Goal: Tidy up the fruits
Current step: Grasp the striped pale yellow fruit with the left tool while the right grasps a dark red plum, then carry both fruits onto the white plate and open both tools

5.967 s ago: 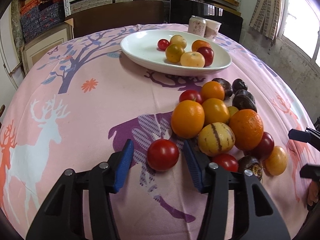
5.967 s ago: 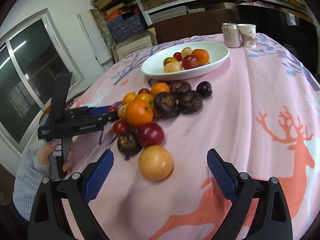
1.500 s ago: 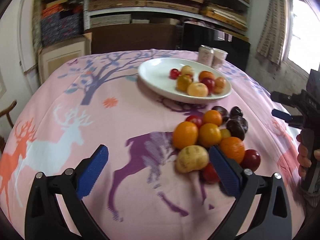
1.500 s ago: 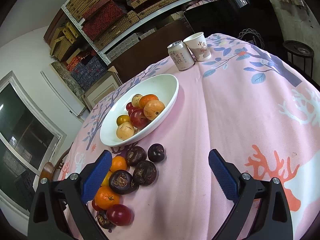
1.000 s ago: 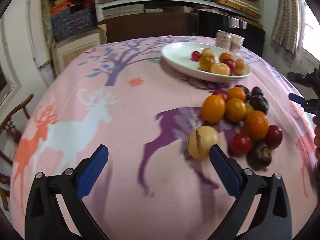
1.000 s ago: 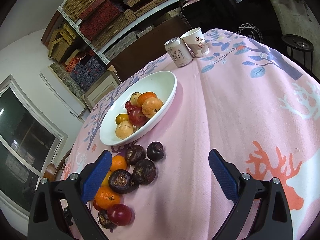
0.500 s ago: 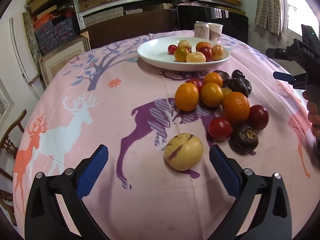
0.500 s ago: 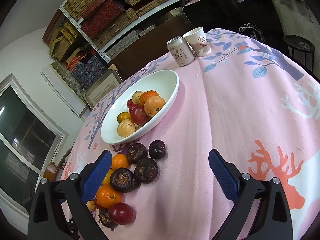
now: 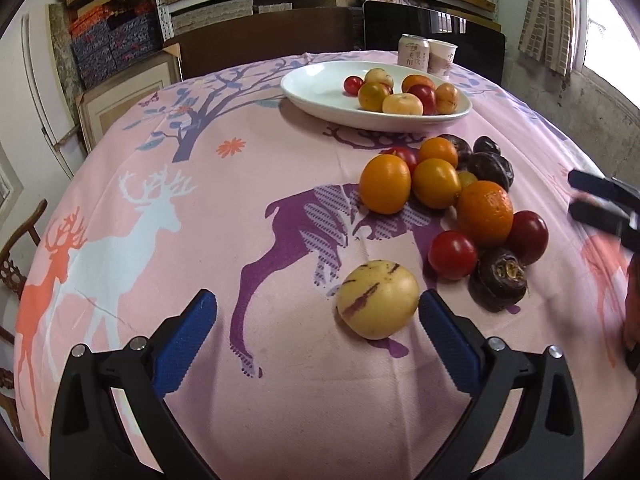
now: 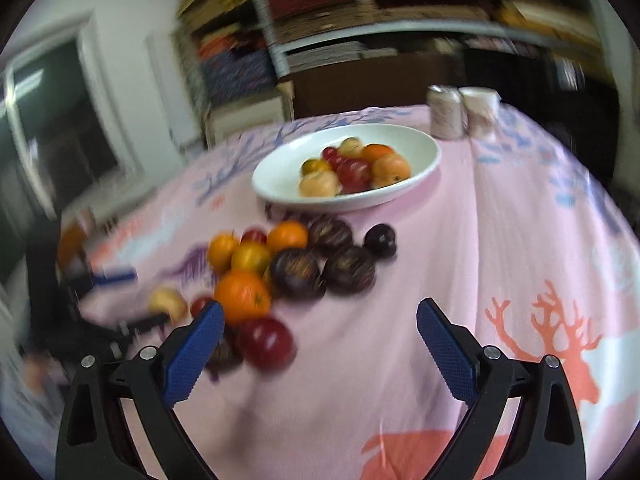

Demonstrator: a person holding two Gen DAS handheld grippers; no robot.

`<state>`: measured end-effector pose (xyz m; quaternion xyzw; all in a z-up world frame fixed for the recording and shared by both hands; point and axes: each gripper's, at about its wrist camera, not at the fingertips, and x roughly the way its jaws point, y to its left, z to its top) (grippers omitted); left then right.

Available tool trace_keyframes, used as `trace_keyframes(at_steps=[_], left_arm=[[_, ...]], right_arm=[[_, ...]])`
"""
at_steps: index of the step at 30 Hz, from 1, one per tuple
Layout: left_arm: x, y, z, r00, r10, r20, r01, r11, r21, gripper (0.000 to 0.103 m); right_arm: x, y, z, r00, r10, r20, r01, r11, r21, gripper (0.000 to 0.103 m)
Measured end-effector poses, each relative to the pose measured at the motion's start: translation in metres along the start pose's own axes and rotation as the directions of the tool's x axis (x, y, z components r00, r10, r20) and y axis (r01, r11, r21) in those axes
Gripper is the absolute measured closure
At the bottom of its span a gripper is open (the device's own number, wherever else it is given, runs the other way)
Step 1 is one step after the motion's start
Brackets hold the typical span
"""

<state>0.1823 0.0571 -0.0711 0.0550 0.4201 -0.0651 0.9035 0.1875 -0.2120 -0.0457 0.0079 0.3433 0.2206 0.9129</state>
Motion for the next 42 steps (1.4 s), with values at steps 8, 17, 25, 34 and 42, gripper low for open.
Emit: trace_keyframes(at_steps=[8,17,25,34,42], left_arm=[[0.006,-0.001,0.000,0.998,-0.047,-0.030,0.047,0.999,-0.003,0.004],[0.011,-0.011,0.002,0.991,-0.125,-0.046,0.126,0.992,0.009,0.004],[0.009,-0.021,0.003,0.990,-0.135,-0.035,0.136,0.990,0.038,0.048],[0.008,-0.020,0.003,0.993,-0.115,-0.028,0.115,0.993,0.025,0.062],[-0.004,-0.019,0.010,0.994,-0.108,0.017,0.108,0.994,0.013,0.062]], right_arm=[[0.015,0.030,-0.005,0.996,-0.010,-0.085,-0.003,0.989,-0.146,0.052],[0.033,0.032,-0.007,0.988,0.034,-0.153,-0.052,0.992,-0.114,0.056],[0.035,0.028,-0.007,0.984,0.067,-0.164,-0.080,0.994,-0.077,0.058],[0.036,0.026,-0.006,0.982,0.089,-0.166,-0.099,0.994,-0.054,0.064],[0.017,0.007,-0.001,0.991,0.105,-0.081,-0.103,0.994,0.037,0.064]])
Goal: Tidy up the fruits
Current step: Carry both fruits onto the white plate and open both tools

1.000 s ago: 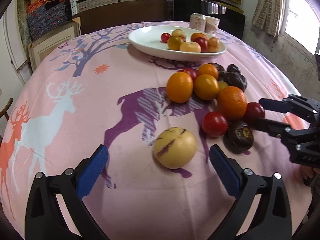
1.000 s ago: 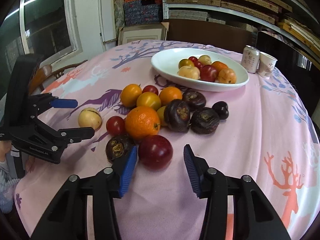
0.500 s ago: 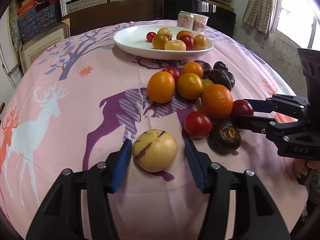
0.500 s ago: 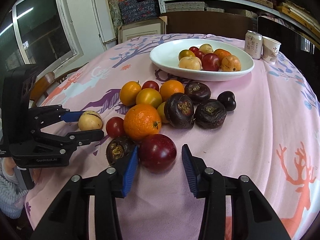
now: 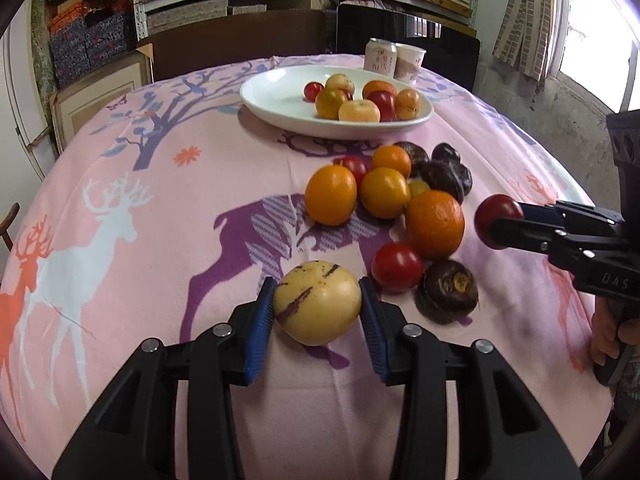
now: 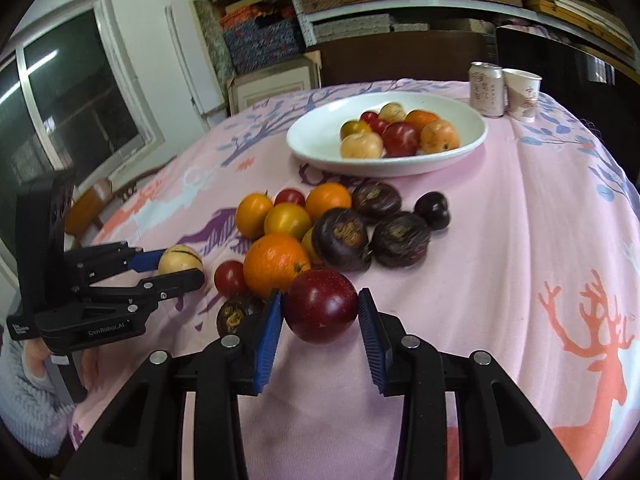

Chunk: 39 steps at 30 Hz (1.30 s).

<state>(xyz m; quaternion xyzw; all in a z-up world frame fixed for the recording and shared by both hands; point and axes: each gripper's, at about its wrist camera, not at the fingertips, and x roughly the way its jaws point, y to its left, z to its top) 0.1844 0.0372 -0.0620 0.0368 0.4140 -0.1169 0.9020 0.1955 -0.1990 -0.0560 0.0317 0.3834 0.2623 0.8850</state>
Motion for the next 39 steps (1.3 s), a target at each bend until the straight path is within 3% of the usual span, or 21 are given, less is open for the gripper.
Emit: trace_keyframes(at_steps=[4,10,16,20,25,28,31,39], left_arm=[[-0.007,0.000,0.037,0.998,0.014,0.054,-0.014,1.000,0.009,0.062],[0.005,0.010,0.121,0.990,0.001,0.141,0.008,0.998,-0.063,0.062],[0.053,0.018,0.172,0.991,-0.008,0.130,0.022,0.994,-0.105,0.062],[0.089,0.032,0.188,0.995,0.008,0.100,0.006,0.990,-0.140,0.062],[0.123,0.045,0.194,0.998,-0.016,0.060,0.026,0.985,-0.168,0.062],[0.134,0.043,0.193,0.999,-0.019,0.047,0.025,0.989,-0.147,0.055],[0.135,0.041,0.194,0.998,-0.031,0.056,0.038,0.990,-0.134,0.041],[0.114,0.037,0.194,0.995,-0.026,0.098,0.039,0.990,-0.132,0.034]], right_arm=[[-0.013,-0.012,0.013,0.999,-0.012,0.046,0.010,0.999,0.043,0.064],[-0.025,-0.034,0.082,0.989,-0.071,0.128,0.061,0.995,0.078,0.064],[0.016,-0.080,0.147,0.977,-0.157,0.148,0.130,0.976,0.174,0.064],[0.055,-0.108,0.163,0.983,-0.141,0.114,0.111,0.964,0.241,0.064],[0.086,-0.119,0.179,0.984,-0.153,0.097,0.126,0.963,0.239,0.063],[0.098,-0.122,0.181,0.984,-0.147,0.098,0.119,0.962,0.245,0.052],[0.101,-0.121,0.180,0.981,-0.167,0.099,0.141,0.964,0.225,0.049],[0.071,-0.109,0.183,0.975,-0.160,0.154,0.121,0.965,0.231,0.039]])
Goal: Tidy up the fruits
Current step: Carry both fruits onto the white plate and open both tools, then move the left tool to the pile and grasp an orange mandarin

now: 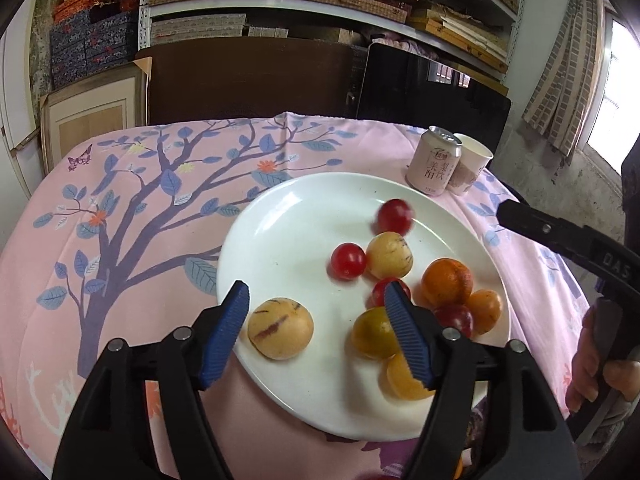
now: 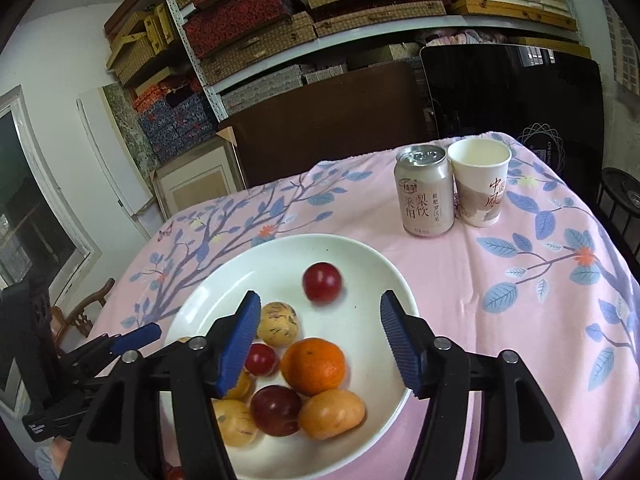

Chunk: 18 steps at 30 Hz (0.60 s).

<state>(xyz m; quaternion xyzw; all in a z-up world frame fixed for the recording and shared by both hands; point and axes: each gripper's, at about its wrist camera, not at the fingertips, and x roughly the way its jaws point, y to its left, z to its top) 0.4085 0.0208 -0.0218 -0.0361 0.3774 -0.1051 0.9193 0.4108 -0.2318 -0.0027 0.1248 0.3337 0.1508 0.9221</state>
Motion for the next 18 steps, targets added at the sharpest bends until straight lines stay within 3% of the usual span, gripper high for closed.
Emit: trace_keyframes(at_steps=[5,10,18], left_arm=[[-0.029,-0.001,-0.019,1.000,-0.002,0.006,0.002,1.000,-0.001,0.027],[-0.066,0.004,-0.064,0.999,0.050,0.006,-0.050,0.999,0.013,0.021],[-0.094,-0.003,-0.119,0.997,0.080,-0.023,-0.079,0.996,0.049,0.015]], right_arm=[[-0.038,0.012,-0.018,1.000,0.021,0.022,-0.020,1.000,-0.024,0.031],[-0.078,0.013,-0.061,0.999,0.004,0.045,-0.002,0.999,-0.047,0.027],[-0.104,-0.002,-0.105,0.998,-0.040,0.039,0.041,0.999,-0.016,0.018]])
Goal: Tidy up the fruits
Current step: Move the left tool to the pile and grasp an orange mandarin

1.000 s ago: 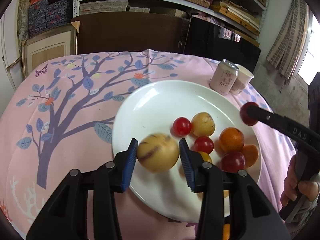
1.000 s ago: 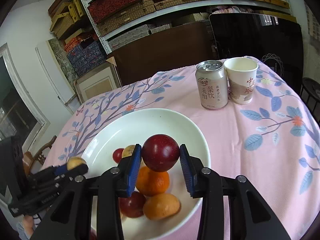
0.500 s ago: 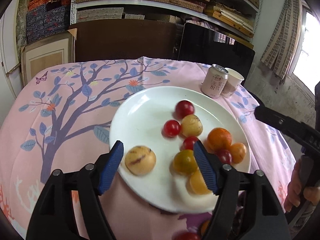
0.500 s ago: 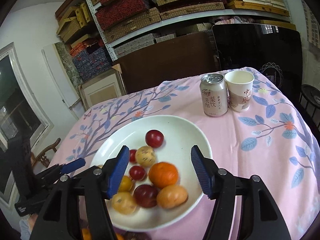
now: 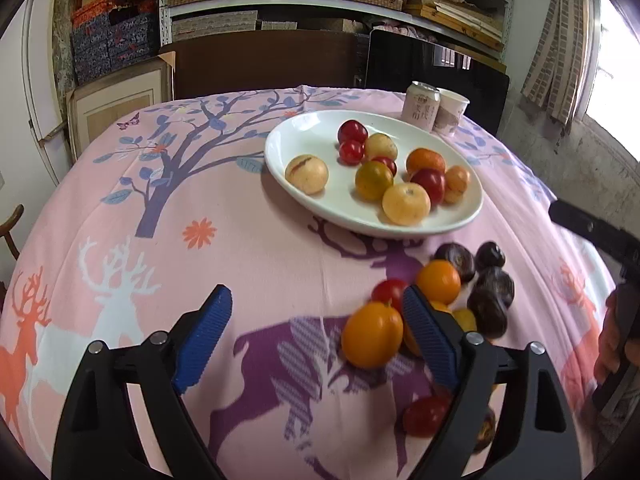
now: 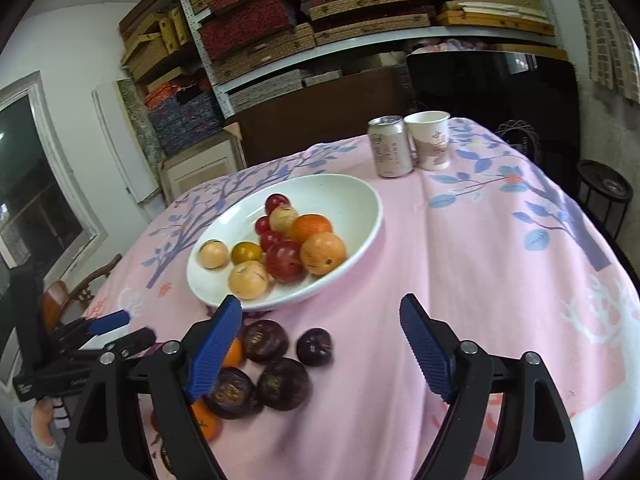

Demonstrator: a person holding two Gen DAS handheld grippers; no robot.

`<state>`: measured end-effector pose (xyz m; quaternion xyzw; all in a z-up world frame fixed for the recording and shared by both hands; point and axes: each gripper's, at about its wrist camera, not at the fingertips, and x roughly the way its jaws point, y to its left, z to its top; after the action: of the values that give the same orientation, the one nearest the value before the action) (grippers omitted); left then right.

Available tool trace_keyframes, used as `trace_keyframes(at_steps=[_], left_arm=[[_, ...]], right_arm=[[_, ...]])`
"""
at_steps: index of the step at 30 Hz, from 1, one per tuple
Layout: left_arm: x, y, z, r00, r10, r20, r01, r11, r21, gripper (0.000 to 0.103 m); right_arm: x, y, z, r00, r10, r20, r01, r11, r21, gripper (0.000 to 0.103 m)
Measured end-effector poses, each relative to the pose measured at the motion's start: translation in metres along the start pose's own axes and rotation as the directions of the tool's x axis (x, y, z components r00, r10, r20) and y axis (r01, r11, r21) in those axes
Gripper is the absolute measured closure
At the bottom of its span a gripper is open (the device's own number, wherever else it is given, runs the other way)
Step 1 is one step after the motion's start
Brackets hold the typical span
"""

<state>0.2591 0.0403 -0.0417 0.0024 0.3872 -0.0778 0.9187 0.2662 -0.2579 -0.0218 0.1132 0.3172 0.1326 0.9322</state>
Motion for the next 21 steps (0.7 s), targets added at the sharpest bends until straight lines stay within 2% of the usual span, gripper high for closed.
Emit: trace_keyframes(at_steps=[4,9,13,16,21], left_arm=[[-0.001,-0.003,-0.015,1.000,0.008,-0.014,-0.007,1.000,0.014,0.013],[0.008,-0.010,-0.016,0.999,0.017,-0.041,-0.015,0.999,0.050,0.012],[0.017,-0.013,-0.017,0.996,0.064,-0.056,-0.059,0.995,0.086,0.009],[0.021,-0.006,-0.017,0.995,0.072,-0.069,-0.066,0.995,0.077,0.008],[0.014,0.013,-0.015,0.995,0.094,-0.036,-0.093,0.995,0.022,0.007]], right_arm=[[0.001,-0.007,-0.001,1.000,0.004,-0.005,-0.004,1.000,0.030,0.017],[0.003,-0.012,0.000,1.000,0.009,-0.020,-0.008,0.998,0.058,0.016],[0.005,-0.012,0.000,1.000,0.010,-0.026,-0.008,0.998,0.061,0.015],[0.005,-0.011,-0.001,0.999,0.011,-0.033,-0.009,0.998,0.060,0.015],[0.005,-0.015,0.000,0.999,0.014,-0.034,-0.011,0.997,0.081,0.015]])
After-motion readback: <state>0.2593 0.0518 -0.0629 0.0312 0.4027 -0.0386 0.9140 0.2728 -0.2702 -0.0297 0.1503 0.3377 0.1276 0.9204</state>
